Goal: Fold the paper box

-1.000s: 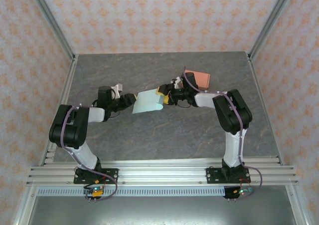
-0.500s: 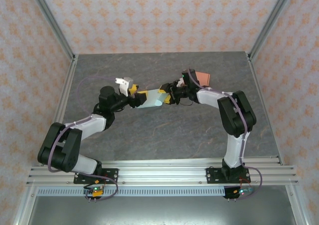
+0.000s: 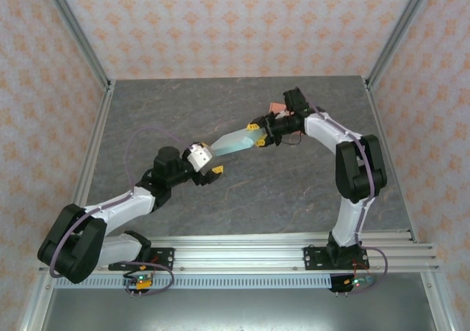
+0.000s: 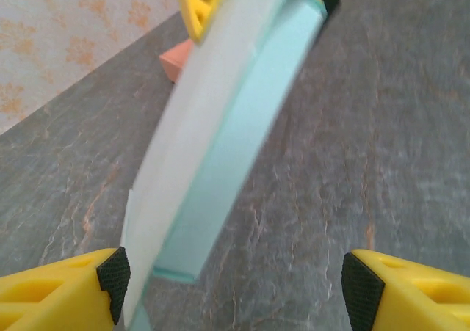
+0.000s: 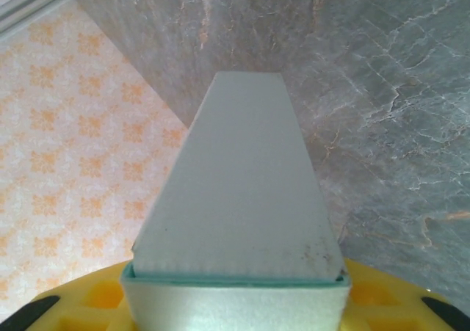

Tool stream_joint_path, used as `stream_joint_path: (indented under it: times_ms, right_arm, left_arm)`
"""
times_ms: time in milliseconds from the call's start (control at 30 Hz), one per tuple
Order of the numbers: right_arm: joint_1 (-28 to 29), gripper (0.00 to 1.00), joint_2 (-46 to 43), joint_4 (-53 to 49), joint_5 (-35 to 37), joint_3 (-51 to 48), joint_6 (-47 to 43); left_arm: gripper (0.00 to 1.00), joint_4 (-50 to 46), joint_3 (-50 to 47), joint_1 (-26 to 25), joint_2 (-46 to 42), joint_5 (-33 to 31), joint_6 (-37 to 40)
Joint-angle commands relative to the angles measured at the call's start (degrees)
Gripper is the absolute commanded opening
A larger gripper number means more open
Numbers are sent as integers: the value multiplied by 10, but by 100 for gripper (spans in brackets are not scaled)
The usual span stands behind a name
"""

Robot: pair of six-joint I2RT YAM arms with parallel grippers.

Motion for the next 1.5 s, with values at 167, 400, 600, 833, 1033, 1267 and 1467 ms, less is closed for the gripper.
stream_joint_path:
  times_ms: [167, 400, 600, 833, 1033, 1267, 1467]
  right_arm:
    - [-8, 40, 46, -186, -75, 34, -92]
    - [-8, 40, 36, -163, -93, 7, -50]
    - [-8, 39, 15, -158, -91, 15, -21]
    - [-8, 38, 6, -166, -92, 25, -19]
    - [11, 37, -13, -116, -103, 24, 38]
    - [20, 38, -11, -115, -97, 25, 44]
    - [20, 55, -7, -106, -79, 30, 50]
  left_arm:
    - [79, 45, -8, -13, 2, -146, 61]
    - [77, 53, -4, -28, 34, -119, 80]
    - [77, 18, 8, -32, 36, -21, 86]
    - [75, -13, 35, -36, 54, -16, 96]
    - [69, -34, 65, -37, 95, -63, 133]
    - [50, -7, 57, -37, 86, -99, 135]
    - [46, -80, 76, -37, 48, -108, 135]
